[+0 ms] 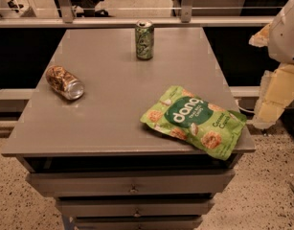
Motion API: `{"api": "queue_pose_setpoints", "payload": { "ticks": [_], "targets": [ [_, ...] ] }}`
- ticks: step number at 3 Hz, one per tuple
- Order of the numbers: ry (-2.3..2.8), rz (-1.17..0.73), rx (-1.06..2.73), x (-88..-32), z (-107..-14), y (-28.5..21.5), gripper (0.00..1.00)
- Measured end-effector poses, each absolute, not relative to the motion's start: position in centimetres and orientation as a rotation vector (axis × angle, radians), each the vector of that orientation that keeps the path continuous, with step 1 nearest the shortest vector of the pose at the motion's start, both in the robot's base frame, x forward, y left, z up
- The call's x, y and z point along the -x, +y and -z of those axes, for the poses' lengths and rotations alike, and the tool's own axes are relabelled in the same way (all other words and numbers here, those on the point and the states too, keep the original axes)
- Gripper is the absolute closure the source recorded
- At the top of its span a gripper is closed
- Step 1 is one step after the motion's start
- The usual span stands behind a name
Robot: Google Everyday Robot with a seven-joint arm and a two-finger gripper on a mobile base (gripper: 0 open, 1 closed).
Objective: Place orange can upright
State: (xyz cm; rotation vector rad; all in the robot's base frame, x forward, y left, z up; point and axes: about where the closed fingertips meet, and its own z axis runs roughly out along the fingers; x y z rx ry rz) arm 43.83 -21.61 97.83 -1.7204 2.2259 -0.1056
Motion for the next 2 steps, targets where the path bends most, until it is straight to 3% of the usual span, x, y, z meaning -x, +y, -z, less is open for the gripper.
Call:
{"api": "queue_pose_setpoints", "payload": {
  "ticks": [2],
  "targets": [
    [2.206, 0.114, 1.725, -45.3, -98.0, -17.8, 0.0]
  ]
}}
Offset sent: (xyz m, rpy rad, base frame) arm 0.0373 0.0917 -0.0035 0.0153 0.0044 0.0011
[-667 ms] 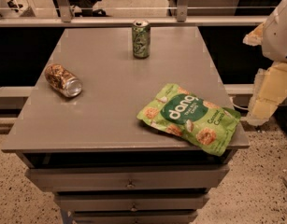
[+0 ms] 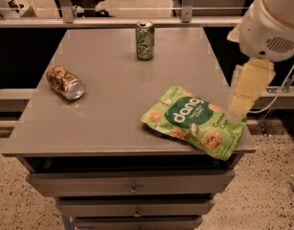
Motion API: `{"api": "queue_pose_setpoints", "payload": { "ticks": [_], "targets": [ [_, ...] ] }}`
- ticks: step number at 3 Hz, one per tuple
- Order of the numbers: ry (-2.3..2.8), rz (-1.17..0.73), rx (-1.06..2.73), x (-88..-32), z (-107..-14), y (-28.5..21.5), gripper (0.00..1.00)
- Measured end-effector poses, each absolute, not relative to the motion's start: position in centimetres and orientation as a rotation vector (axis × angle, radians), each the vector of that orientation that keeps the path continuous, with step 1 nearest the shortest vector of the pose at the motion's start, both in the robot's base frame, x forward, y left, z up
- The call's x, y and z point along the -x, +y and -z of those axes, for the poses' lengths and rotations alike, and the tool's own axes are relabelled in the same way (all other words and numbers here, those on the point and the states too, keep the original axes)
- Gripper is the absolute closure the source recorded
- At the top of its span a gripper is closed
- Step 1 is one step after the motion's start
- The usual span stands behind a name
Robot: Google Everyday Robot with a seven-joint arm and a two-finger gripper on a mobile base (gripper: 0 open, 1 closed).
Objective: Place orange can upright
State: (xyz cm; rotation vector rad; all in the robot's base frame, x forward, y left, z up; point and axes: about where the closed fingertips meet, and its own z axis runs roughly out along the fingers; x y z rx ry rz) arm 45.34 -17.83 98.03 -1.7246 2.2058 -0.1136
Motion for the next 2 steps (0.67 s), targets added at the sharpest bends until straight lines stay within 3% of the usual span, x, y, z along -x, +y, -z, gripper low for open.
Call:
{"api": "queue_pose_setpoints", "payload": {
  "ticks": [2],
  "targets": [
    [2.249, 0.049, 1.631, -48.5, -98.5, -7.2, 0.0]
  ]
}}
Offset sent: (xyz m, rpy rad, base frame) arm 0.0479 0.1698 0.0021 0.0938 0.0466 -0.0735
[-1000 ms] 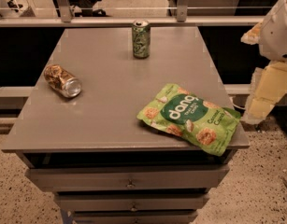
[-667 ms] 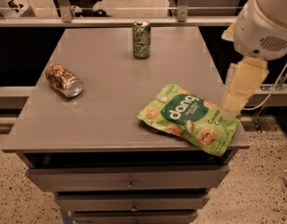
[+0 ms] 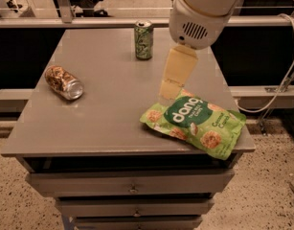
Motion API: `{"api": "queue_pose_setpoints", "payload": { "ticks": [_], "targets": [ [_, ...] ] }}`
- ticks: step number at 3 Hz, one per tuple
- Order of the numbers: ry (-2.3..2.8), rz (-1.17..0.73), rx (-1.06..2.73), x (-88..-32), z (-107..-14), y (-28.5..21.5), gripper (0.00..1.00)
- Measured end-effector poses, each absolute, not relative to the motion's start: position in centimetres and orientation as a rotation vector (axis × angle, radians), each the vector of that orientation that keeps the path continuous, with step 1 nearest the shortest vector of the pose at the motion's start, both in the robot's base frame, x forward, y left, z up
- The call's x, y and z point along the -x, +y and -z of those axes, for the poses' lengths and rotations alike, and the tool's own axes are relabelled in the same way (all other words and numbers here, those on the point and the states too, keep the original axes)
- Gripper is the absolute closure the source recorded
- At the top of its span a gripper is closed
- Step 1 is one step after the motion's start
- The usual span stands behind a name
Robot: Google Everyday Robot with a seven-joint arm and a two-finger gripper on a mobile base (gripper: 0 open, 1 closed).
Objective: Place orange can upright
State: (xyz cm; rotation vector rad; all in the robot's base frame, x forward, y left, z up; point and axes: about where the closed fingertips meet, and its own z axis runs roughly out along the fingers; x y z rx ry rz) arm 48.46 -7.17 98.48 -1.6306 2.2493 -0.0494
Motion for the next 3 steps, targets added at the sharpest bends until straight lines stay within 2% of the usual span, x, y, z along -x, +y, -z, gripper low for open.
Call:
{"api": "queue_pose_setpoints", "payload": {
  "ticks": [2, 3],
  "targets": [
    [2.216, 0.036, 1.627, -49.0, -99.0, -6.3, 0.0],
    [2.149, -0.029, 1.627, -51.2, -99.2, -1.4, 0.0]
  ]
}}
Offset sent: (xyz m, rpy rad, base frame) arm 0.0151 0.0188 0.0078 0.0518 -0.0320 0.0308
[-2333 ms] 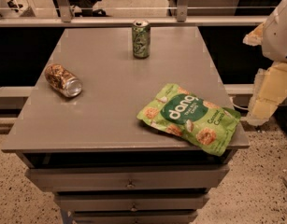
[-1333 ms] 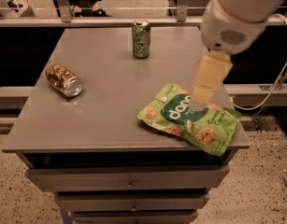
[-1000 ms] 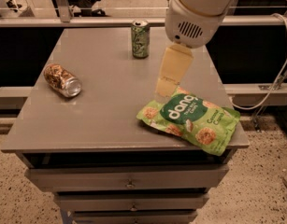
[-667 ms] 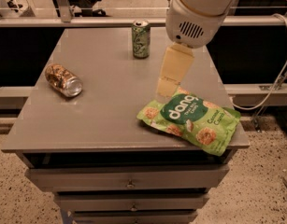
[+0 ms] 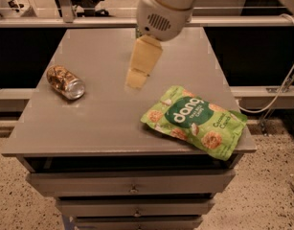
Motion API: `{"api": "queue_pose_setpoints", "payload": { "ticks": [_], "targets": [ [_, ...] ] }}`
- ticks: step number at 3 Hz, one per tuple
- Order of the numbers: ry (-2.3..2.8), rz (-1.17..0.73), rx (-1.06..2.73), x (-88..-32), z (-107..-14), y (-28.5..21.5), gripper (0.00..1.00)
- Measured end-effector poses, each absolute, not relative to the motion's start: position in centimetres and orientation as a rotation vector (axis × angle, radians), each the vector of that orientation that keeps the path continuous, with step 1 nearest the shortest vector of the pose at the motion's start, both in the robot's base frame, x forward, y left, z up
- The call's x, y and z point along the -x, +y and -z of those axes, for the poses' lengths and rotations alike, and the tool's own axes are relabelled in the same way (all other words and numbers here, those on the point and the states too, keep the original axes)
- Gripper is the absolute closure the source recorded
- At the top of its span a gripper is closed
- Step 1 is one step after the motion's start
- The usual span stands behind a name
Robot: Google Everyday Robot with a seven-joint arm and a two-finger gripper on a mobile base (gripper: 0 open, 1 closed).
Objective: Place orange can upright
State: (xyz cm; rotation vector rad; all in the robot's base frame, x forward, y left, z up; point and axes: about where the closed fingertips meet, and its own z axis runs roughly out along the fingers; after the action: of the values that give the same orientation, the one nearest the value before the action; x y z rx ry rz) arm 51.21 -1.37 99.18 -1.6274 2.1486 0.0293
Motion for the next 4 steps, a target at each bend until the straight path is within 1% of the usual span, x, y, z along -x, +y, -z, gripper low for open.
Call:
{"api": "queue_pose_setpoints", "payload": {
  "ticks": [2, 3, 4],
  "targets": [
    [2.08, -0.209, 1.607, -55.7, -98.7, 11.6, 0.0],
    [2.114, -0.287, 1.546, -56.6, -96.8, 17.9, 0.0],
    [2.144, -0.31, 1.504, -56.5, -96.7, 18.7, 0.0]
  ]
}}
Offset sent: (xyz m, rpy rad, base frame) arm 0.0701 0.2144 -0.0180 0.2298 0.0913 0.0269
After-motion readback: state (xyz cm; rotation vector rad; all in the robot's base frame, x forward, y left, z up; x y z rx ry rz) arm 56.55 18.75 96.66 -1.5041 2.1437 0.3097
